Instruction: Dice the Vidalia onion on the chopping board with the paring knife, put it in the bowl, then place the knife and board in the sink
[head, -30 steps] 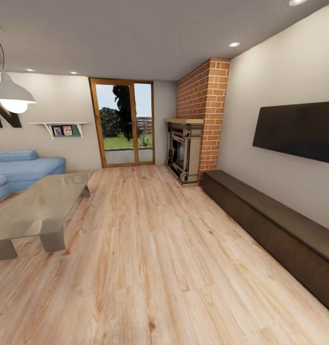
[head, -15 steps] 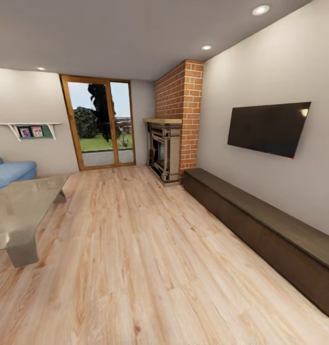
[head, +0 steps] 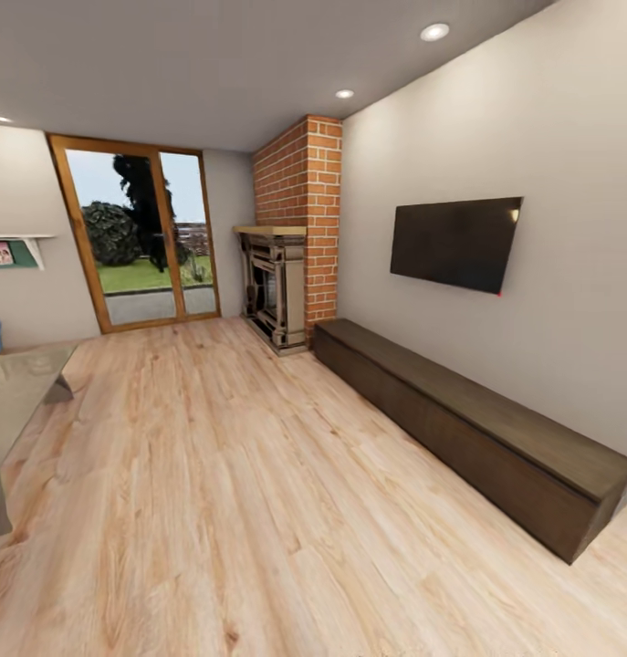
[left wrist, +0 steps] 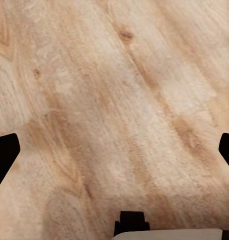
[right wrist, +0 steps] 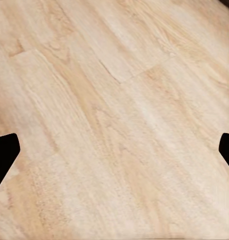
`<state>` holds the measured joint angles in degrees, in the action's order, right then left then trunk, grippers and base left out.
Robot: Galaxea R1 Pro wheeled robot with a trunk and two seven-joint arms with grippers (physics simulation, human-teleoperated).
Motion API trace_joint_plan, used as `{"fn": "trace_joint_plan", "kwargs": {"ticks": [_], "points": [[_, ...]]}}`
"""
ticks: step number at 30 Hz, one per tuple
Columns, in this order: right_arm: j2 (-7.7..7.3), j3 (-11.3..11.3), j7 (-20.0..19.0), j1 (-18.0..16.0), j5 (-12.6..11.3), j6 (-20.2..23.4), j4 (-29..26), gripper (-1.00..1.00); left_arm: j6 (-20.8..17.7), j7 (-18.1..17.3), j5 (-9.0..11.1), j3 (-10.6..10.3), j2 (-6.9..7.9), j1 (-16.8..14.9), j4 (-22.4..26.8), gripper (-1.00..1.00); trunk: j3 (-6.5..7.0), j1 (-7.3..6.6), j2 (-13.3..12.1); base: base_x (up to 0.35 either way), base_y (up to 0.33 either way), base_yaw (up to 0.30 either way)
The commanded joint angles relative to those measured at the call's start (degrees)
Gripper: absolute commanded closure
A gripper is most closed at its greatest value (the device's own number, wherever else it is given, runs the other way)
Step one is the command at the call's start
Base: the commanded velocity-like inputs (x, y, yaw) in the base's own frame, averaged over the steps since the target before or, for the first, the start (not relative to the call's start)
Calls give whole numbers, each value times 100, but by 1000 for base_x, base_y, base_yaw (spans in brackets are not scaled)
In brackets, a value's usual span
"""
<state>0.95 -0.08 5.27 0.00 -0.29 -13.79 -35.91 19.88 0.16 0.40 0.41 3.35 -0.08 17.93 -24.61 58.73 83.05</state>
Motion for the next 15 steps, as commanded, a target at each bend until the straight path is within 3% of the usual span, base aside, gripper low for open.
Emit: {"fn": "trace_joint_plan", "kwargs": {"ticks": [1,15], "points": [[2,0,15,0,-4,-10,-4,-100,15,2,4,3,0,-1,0,-100,-5,0,3,0,0,-281],[2,-2,15,0,-2,-10,-4,-100,16,2,4,1,-1,-1,0,-100,-5,0,3,0,0,-281]]}}
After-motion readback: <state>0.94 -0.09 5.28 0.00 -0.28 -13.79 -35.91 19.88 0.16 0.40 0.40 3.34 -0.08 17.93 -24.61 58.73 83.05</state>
